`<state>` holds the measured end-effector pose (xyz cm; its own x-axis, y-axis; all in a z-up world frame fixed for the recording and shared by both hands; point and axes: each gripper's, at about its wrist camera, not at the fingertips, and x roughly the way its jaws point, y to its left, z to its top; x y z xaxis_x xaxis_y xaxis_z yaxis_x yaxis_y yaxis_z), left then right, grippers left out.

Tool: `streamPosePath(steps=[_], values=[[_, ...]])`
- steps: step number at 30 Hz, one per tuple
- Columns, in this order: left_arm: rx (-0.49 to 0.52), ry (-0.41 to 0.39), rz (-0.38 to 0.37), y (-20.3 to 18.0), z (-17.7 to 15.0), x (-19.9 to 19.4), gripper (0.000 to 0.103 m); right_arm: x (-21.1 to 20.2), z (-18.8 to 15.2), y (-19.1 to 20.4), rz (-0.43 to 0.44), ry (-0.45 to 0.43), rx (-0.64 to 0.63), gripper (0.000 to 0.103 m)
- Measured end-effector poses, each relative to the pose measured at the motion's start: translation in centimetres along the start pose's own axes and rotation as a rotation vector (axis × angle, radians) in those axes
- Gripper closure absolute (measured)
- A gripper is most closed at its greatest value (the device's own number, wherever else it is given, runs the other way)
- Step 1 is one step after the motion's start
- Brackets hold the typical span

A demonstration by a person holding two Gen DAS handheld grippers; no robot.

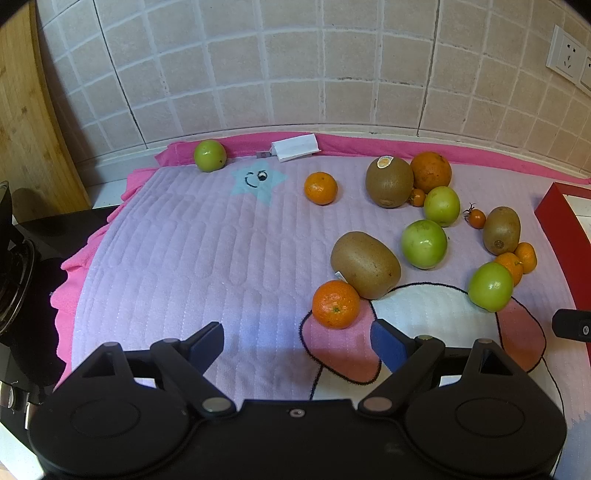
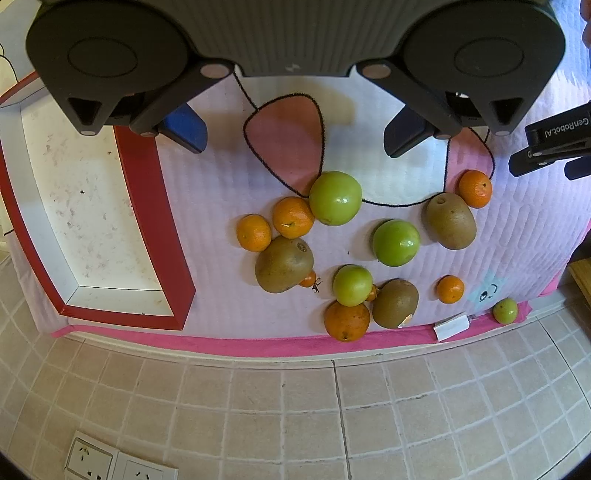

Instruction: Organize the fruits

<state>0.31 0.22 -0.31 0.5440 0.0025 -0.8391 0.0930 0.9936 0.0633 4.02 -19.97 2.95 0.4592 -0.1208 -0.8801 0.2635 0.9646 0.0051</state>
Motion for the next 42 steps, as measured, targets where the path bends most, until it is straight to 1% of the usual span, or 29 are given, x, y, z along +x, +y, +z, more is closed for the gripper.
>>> streamPosePath(steps=[22,36,38,40,42], values=[[-0.002,-0.002,-0.003,0.1,0.2,-0.3,0.001,-0.2,0.0,0.1,-0.001,-0.004,0.001,0.000],[-0.021,0.012,-0.025,0.9,0.0,-0.2,0.001,-0.7,-0.5,0.2,0.009,-0.018,-0.003,0.000],[-0.034,0.017,-0.037,1.5,0.2,-0.1,0.001,-0.8,-0.6,0.5,0.026,-0.035,-0.025,0.000],[-0.041,0.018,-0.049,2.3,0.6,0.0,0.001,-1.0,-0.7,1.0,0.070,-0.065,-0.062,0.000],[-0.048,0.017,-0.045,3.2,1.2,0.3,0.001,-1.2,-0.7,1.7,0.125,-0.083,-0.096,0.000]])
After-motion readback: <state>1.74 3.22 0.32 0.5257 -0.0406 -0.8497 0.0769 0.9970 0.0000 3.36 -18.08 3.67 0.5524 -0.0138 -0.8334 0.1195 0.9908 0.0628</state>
